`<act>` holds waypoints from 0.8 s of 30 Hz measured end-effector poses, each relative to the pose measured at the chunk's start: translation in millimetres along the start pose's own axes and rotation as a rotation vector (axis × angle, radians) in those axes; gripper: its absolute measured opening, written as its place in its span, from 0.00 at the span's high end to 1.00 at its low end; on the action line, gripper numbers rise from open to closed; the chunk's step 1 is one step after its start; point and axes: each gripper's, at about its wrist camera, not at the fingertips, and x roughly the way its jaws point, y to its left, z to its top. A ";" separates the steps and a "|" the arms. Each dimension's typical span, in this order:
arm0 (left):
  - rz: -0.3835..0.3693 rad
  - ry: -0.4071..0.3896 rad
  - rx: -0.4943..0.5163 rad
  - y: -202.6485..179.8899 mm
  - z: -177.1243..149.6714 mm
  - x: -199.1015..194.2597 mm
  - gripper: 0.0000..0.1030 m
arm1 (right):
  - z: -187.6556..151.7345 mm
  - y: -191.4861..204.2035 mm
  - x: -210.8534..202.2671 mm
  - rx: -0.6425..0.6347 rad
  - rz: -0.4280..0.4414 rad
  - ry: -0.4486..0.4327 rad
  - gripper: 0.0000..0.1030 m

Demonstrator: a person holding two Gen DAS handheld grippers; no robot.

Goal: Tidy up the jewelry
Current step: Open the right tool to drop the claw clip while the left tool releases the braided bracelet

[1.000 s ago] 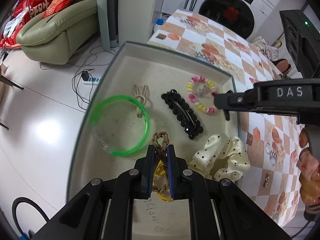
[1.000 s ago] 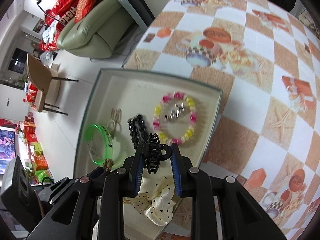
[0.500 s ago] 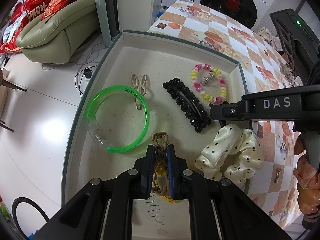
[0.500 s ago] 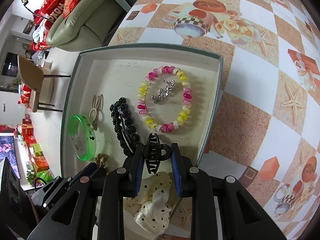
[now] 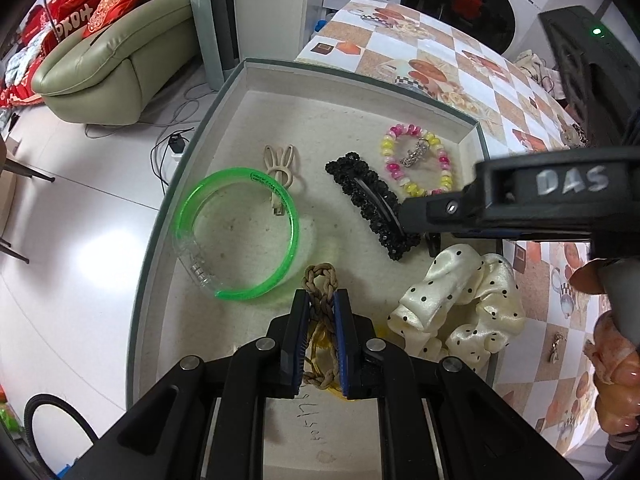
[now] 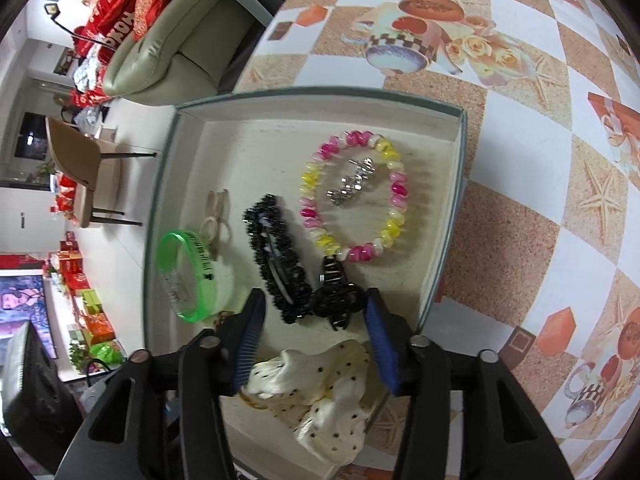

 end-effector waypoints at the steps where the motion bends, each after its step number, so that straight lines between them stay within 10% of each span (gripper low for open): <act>1: 0.002 0.001 -0.003 0.4 -0.3 -0.8 0.83 | -0.7 0.9 -4.5 0.002 0.011 -0.011 0.40; 6: 0.018 -0.006 -0.031 3.6 -0.8 -7.3 0.83 | -4.2 0.7 -27.7 0.010 0.025 -0.066 0.35; 7: 0.019 -0.008 -0.031 3.8 -0.9 -8.8 0.64 | -5.3 -0.4 -31.7 0.015 0.025 -0.076 0.33; 8: 0.023 -0.013 -0.031 4.0 -1.1 -10.8 0.18 | -7.1 -2.1 -35.8 0.022 0.023 -0.086 0.33; 9: 0.038 -0.031 -0.035 3.8 -1.5 -14.5 0.04 | -9.0 -3.7 -39.7 0.027 0.019 -0.096 0.32; 24: 0.096 -0.046 -0.028 -0.3 -3.1 -28.0 0.00 | -26.9 -16.9 -56.1 0.038 -0.029 -0.124 0.31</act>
